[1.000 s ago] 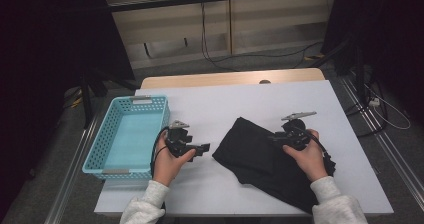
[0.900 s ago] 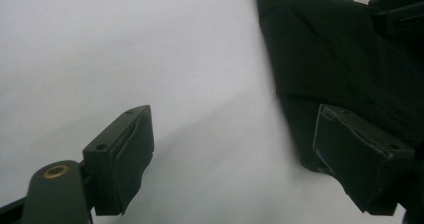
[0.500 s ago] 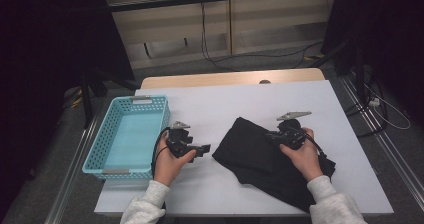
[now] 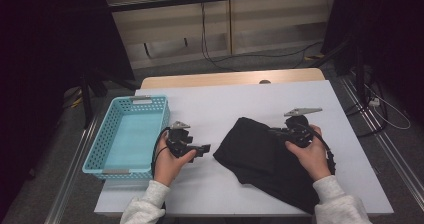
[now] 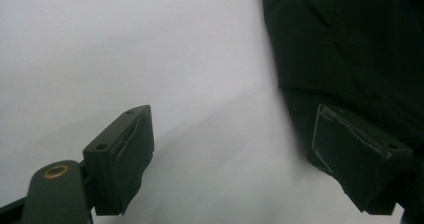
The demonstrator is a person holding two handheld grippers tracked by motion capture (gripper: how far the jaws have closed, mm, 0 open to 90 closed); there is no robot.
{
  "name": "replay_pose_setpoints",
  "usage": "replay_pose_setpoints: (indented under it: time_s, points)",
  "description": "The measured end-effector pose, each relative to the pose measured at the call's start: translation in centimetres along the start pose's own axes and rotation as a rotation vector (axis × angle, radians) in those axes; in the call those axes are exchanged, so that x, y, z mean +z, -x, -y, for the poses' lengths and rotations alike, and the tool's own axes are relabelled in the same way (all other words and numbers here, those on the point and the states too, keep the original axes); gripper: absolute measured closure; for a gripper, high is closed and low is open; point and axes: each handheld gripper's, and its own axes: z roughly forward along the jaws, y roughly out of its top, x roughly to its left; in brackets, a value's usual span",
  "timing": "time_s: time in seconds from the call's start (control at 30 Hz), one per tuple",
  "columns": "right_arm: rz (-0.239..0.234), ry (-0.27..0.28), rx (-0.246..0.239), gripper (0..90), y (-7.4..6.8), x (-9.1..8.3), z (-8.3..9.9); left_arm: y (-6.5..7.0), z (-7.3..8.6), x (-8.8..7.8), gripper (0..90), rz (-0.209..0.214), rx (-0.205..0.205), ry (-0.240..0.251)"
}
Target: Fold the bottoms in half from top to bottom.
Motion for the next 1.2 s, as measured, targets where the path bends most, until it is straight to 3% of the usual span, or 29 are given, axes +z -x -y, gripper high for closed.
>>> replay_pose_setpoints:
  time_s: [0.8, 1.03, 1.2]
  points:
    - [-0.006, 0.003, 0.041, 81.7, 1.3, -3.0, 1.2, 0.3, 0.0, -0.2, 16.9, 0.001, 0.020, -0.003]
    - [0.026, -0.030, 0.040, 81.7, 1.5, -3.4, 1.9, 0.2, 0.0, -0.4, 16.0, 0.006, 0.024, 0.001]
    - [0.028, -0.025, 0.050, 81.7, 1.7, -4.1, 2.3, 0.3, 0.0, -0.3, 15.8, 0.007, 0.025, 0.001]
